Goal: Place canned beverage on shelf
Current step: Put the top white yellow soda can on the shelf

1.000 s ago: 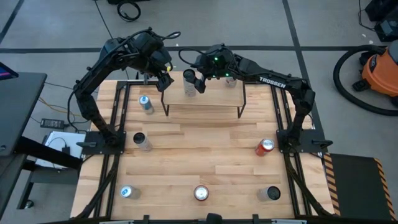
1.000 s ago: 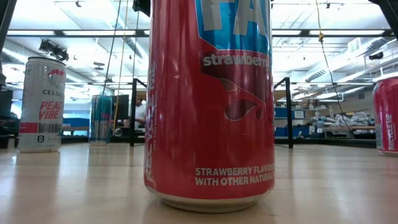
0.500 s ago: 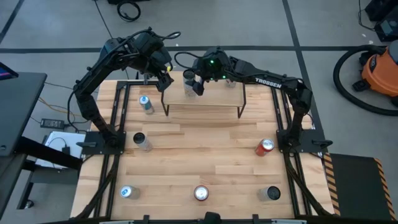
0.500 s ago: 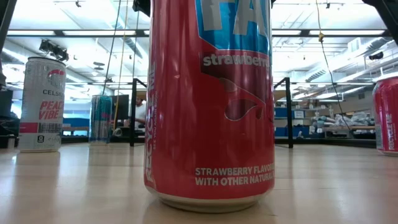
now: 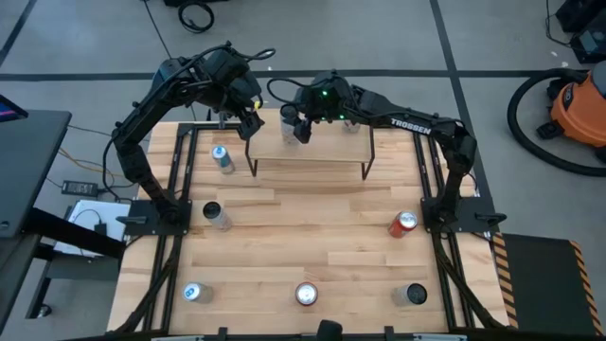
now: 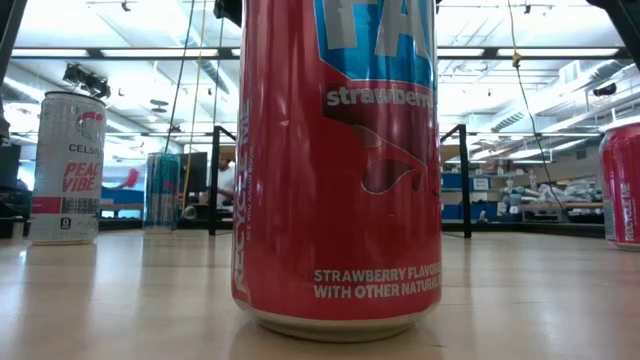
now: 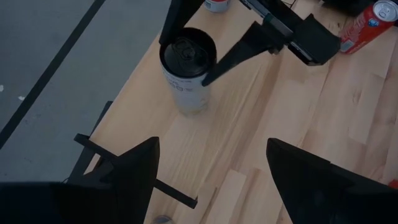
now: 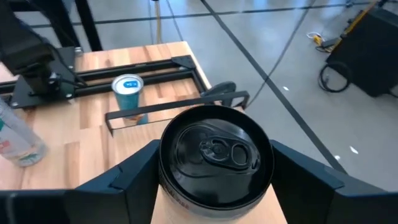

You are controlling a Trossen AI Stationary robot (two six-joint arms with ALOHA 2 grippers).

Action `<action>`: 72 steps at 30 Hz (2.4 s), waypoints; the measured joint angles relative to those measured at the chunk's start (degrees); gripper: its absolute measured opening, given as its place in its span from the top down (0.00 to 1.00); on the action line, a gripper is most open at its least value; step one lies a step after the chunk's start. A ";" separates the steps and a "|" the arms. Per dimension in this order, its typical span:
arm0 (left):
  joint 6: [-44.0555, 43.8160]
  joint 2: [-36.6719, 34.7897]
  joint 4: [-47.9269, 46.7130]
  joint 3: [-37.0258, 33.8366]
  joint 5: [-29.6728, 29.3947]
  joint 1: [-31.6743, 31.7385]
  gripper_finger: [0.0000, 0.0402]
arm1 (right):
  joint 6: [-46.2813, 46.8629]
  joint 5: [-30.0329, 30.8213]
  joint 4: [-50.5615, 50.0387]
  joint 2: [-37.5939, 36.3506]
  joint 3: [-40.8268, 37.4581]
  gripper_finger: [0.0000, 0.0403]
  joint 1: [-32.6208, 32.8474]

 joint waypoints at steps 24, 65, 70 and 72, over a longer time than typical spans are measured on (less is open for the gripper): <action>0.04 0.00 -2.66 0.00 0.00 0.00 0.26 | 4.85 8.60 -10.06 -7.73 -0.13 0.33 -2.05; 0.04 0.02 -2.87 0.00 -0.01 0.04 0.26 | 6.64 13.46 4.96 -20.20 -22.56 0.32 -3.80; 0.04 0.02 -2.84 0.00 -0.01 0.04 0.26 | 6.77 13.43 5.23 -20.20 -22.56 0.29 -3.80; 0.02 0.02 -2.84 0.00 0.00 0.04 0.26 | 6.77 13.40 5.04 -20.20 -22.56 0.27 -3.82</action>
